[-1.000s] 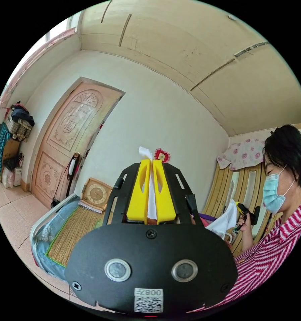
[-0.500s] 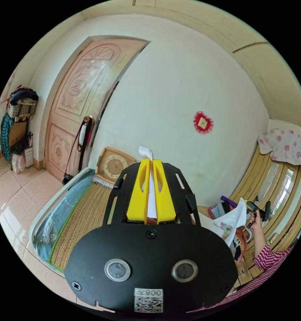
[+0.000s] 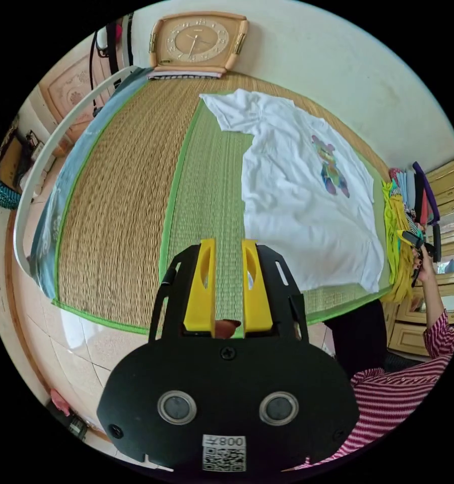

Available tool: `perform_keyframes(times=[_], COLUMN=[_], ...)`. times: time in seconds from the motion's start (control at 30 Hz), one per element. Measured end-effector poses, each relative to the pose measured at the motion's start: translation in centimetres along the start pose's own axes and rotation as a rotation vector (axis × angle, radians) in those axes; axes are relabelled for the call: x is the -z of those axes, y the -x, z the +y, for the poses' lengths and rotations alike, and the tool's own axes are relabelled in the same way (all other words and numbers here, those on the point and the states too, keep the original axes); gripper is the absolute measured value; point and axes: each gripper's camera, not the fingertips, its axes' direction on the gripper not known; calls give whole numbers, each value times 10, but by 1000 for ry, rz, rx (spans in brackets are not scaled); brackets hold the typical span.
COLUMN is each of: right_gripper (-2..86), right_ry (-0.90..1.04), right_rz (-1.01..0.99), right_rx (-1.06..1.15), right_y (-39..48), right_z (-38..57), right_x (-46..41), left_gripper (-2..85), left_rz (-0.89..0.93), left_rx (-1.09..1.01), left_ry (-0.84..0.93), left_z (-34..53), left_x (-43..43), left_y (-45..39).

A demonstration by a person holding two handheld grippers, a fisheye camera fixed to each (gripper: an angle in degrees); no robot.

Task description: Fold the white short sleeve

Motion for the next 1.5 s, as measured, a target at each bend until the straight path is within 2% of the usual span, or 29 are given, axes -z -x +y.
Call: perform_keyframes(times=[0.2, 0.4, 0.53, 0.6, 0.73, 0.9, 1.0, 1.23, 1.5], right_gripper=[78, 80, 68, 22, 7, 1, 0, -1, -3], right_ry=[91, 132, 138, 159, 162, 54, 32, 208, 230], right_rz=[25, 212, 273, 266, 252, 58, 71, 39, 27], right_rx=[53, 98, 108, 116, 166, 179, 205, 94, -24], right_y=[46, 92, 103, 105, 104, 79, 75, 42, 8], right_z=[36, 24, 15, 8, -5, -23, -11, 24, 42], right_x=[-61, -111, -127, -135, -125, -46, -33, -124, -156], left_gripper=[99, 79, 42, 26, 12, 9, 8, 11, 22], left_rz=[70, -124, -134, -136, -38, 54, 54, 42, 18], left_rx=[35, -19, -58, -64, -52, -97, -108, 3, 8], left_ry=[19, 84, 95, 99, -1, -118, -95, 122, 85], left_z=[-42, -83, -104, -112, -124, -126, -116, -92, -97], left_x=[-29, -74, -86, -87, -54, -1, -6, -108, -115], left_y=[-7, -39, -49, -49, -38, -28, -27, -12, -6])
